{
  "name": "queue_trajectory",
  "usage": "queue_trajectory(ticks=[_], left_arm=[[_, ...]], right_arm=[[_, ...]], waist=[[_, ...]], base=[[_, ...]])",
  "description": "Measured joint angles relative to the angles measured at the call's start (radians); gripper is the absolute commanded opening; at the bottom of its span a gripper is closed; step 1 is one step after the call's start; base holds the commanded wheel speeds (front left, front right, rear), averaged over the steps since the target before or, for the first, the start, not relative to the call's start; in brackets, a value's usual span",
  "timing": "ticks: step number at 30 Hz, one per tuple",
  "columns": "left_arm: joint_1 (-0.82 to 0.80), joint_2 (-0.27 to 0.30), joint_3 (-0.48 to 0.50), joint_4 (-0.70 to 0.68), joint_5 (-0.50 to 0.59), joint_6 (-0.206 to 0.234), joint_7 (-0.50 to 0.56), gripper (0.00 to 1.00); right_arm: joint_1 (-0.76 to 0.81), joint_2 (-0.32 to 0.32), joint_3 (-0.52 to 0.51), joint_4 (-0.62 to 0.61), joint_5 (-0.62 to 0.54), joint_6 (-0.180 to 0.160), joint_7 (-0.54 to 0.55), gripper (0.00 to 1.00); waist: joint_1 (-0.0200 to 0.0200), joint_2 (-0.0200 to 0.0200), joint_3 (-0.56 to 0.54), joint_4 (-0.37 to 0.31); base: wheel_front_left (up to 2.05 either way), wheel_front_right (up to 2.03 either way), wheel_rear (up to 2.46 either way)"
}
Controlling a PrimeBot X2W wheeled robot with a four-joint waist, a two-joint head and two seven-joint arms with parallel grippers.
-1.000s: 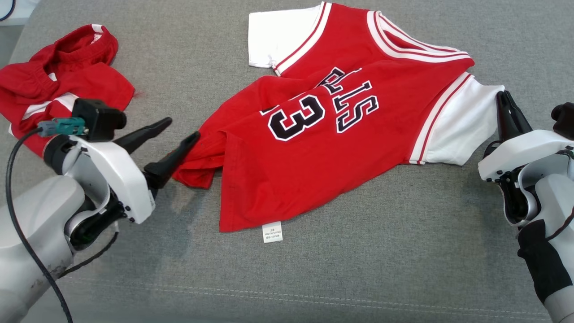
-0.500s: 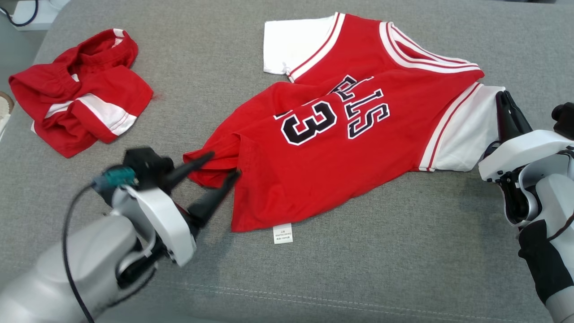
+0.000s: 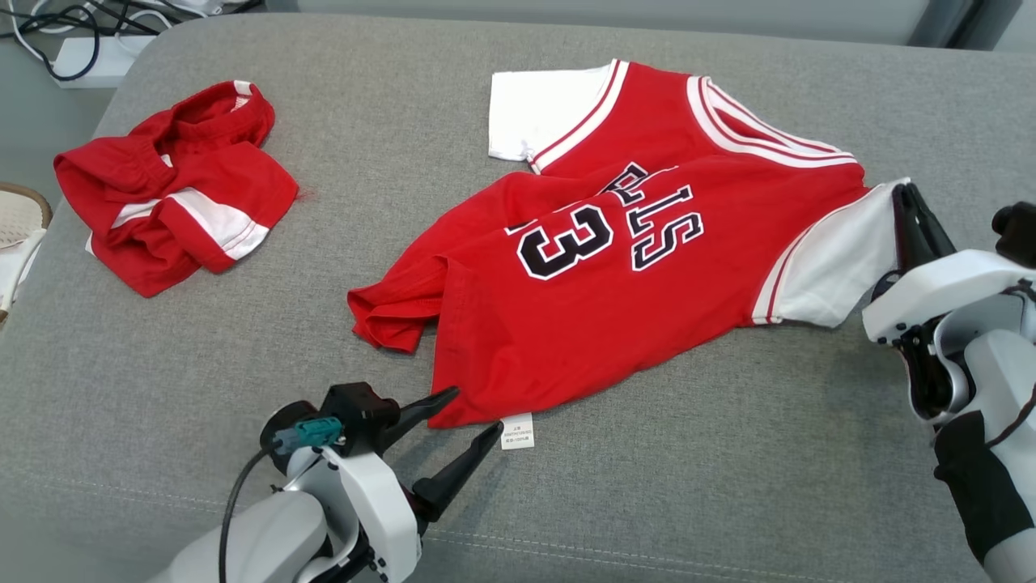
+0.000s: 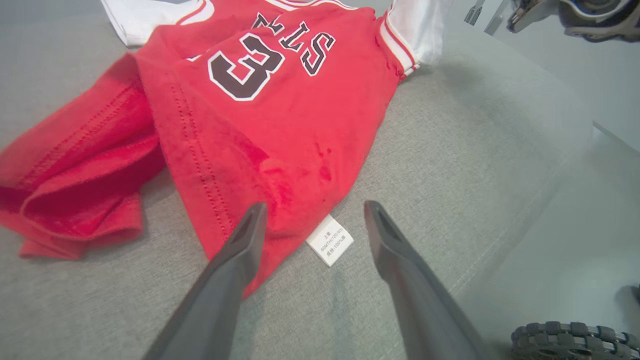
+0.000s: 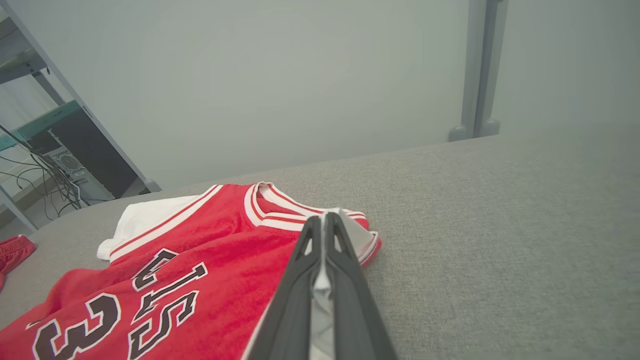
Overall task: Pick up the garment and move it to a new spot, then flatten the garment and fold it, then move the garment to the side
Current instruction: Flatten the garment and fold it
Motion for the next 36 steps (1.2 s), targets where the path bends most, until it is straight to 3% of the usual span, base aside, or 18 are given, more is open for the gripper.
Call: queue_trajectory(ticks=[10,24,36], left_arm=[[0.08,-0.067,0.086,0.068,0.101,0.0,0.0,1.0],[0.111,-0.1,0.113,0.125,0.212,0.0,-0.003,1.0],[0.114,-0.145,0.154,0.304,0.309,0.0,-0.003,1.0]], right_arm=[[0.068,-0.007,-0.002,0.012,0.028,0.0,0.0,0.0],[0.16,-0.024,-0.021,-0.014,0.06,0.0,0.0,0.0],[0.155,-0.019,0.002,-0.015,0.06,0.0,0.0,0.0]], waist=[[0.0,0.0,-0.041,-0.022],[0.0,0.0,-0.068,-0.042],[0.0,0.0,-0.049,-0.069]], base=[[0.0,0.0,0.0],[0.0,0.0,0.0],[0.0,0.0,0.0]])
